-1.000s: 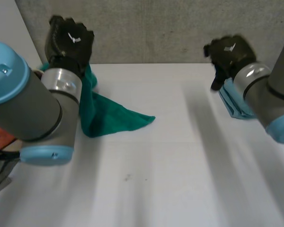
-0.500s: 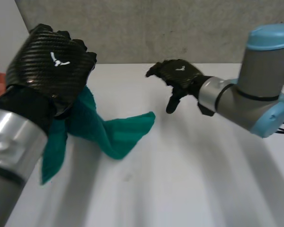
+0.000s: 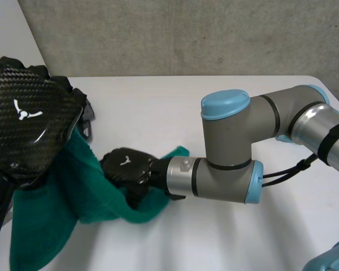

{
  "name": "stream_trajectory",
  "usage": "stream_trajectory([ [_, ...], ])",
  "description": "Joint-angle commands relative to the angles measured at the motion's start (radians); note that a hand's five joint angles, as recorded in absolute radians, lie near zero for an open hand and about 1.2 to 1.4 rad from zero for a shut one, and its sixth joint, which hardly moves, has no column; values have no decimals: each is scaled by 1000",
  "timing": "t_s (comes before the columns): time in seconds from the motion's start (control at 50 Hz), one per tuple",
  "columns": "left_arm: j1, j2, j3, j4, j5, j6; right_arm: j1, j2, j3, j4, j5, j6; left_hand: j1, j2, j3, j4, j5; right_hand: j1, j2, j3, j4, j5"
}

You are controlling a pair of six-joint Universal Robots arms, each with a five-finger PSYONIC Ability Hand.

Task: Fold the laundry.

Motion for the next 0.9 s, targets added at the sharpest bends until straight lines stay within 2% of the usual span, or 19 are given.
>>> stream_trajectory([
  [0.02,12,-38,3,8,-14,4,-3,15,-63,108,-51,-21,121,151,151,150,114,828,732,747,748,764],
  [0.08,32,-44,10,11,-12,4,-9,3,-70,117,-25,-38,118,148,148,147,111,829,733,748,749,765],
  [0.12,61,-58,18,17,-11,5,-17,-8,-80,114,27,-50,118,148,148,147,111,829,733,748,749,765],
  [0.16,82,-71,23,29,-11,7,-37,-30,-74,108,114,-49,121,151,151,150,114,829,733,748,749,765],
  [0.18,93,-78,26,38,-11,7,-66,-57,-60,97,213,-55,121,151,151,150,114,829,733,748,749,765],
  [0.24,125,-98,30,78,-7,5,-127,-143,21,29,415,-55,118,148,148,147,111,829,733,748,749,765],
  [0.28,144,-111,30,116,-6,4,-152,-192,96,-18,469,-61,121,151,151,150,114,829,733,748,749,765],
  [0.3,150,-114,30,129,-6,4,-178,-267,191,-79,493,-60,121,151,151,150,114,829,733,748,749,765],
  [0.44,170,-148,18,208,-1,-4,-236,-577,521,-280,532,-52,118,148,148,147,111,829,733,748,749,765],
  [0.46,171,-160,16,213,-1,-4,-236,-640,572,-269,538,-55,118,148,148,147,111,829,733,748,749,765],
  [0.54,168,-209,13,222,-3,-12,-223,-743,682,-182,541,-57,109,139,139,139,102,829,733,748,749,765],
  [0.68,150,-332,-16,251,-3,-76,-204,-760,811,-63,538,-75,106,136,136,136,99,829,733,748,749,765],
  [0.76,145,-407,-19,265,-7,-97,-196,-735,804,-62,546,-87,91,121,121,121,84,829,733,748,749,765],
  [0.8,142,-435,-17,270,-6,-97,-203,-720,790,-68,553,-90,91,121,121,121,84,523,427,442,443,459],
  [0.86,141,-453,-16,276,-3,-99,-212,-695,763,-70,581,-92,88,118,118,118,81,408,312,327,327,344],
  [0.9,141,-458,-17,281,-3,-99,-216,-694,756,-68,583,-89,83,112,113,112,76,212,116,131,131,148],
])
